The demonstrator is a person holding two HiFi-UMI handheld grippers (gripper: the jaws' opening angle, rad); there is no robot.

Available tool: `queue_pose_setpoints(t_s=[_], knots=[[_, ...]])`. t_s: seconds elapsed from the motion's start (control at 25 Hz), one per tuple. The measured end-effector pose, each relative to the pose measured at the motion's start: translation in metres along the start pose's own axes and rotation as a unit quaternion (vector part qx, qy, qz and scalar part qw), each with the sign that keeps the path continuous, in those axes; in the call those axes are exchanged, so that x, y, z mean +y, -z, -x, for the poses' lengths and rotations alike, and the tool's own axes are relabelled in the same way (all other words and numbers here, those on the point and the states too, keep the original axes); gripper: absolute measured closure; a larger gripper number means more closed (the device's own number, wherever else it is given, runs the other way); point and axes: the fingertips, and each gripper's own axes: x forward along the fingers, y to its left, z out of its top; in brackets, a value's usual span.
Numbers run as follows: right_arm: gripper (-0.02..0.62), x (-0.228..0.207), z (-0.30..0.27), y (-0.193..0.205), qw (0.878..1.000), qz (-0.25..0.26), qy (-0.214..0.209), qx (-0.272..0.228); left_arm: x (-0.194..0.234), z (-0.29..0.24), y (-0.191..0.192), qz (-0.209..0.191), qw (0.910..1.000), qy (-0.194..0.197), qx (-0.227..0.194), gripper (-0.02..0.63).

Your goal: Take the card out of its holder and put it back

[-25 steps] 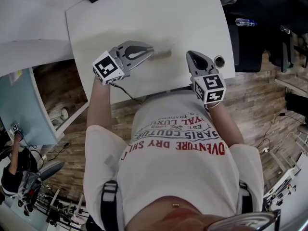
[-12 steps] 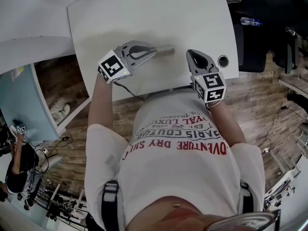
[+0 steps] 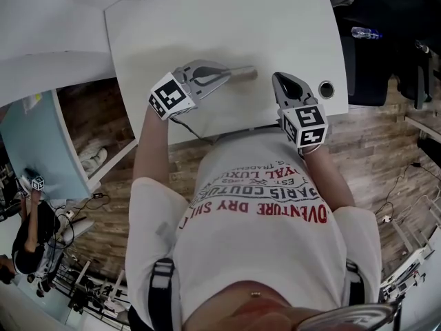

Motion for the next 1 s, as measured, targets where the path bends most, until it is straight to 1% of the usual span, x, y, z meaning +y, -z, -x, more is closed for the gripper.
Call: queue_pose_setpoints(t_s=[0.16, 0.32, 0.48, 0.56, 0.64, 0.76, 0.84, 0.92, 1.0], knots=[[0.569, 0.002, 0.000, -0.002, 1.000, -0.002, 0.001, -0.005, 0.001, 0.001, 0.000, -0.007, 0.9999, -0.008, 0.012, 0.569], [0.569, 0.001, 0.003, -0.001, 1.000, -0.006, 0.003, -0.006, 0.003, 0.002, -0.002, 0.016, 0.9997, -0.018, 0.007, 0.568], [0.569, 0.003, 0.006, -0.004, 1.000, -0.006, 0.004, -0.011, 0.004, 0.009, -0.014, 0.031, 0.9989, -0.030, -0.021, 0.568], [0.569, 0.004, 0.008, -0.005, 1.000, -0.007, 0.005, -0.015, 0.007, 0.014, -0.023, 0.034, 0.9973, -0.051, -0.042, 0.567], [0.569, 0.005, 0.010, -0.006, 1.000, -0.008, 0.005, -0.019, 0.013, 0.020, -0.033, 0.043, 0.9931, -0.084, -0.070, 0.568], [0.569, 0.005, 0.011, -0.011, 0.999, -0.013, 0.004, -0.029, 0.024, 0.033, -0.048, 0.061, 0.9810, -0.146, -0.111, 0.568], [0.569, 0.006, 0.014, -0.020, 0.999, -0.015, 0.003, -0.041, 0.026, 0.043, -0.056, 0.057, 0.9703, -0.199, -0.124, 0.568], [0.569, 0.007, 0.017, -0.032, 0.998, -0.011, 0.003, -0.057, 0.027, 0.057, -0.061, 0.057, 0.9540, -0.262, -0.134, 0.568], [0.569, 0.008, 0.020, -0.045, 0.997, -0.007, 0.004, -0.074, 0.024, 0.069, -0.065, 0.072, 0.9351, -0.313, -0.149, 0.569]])
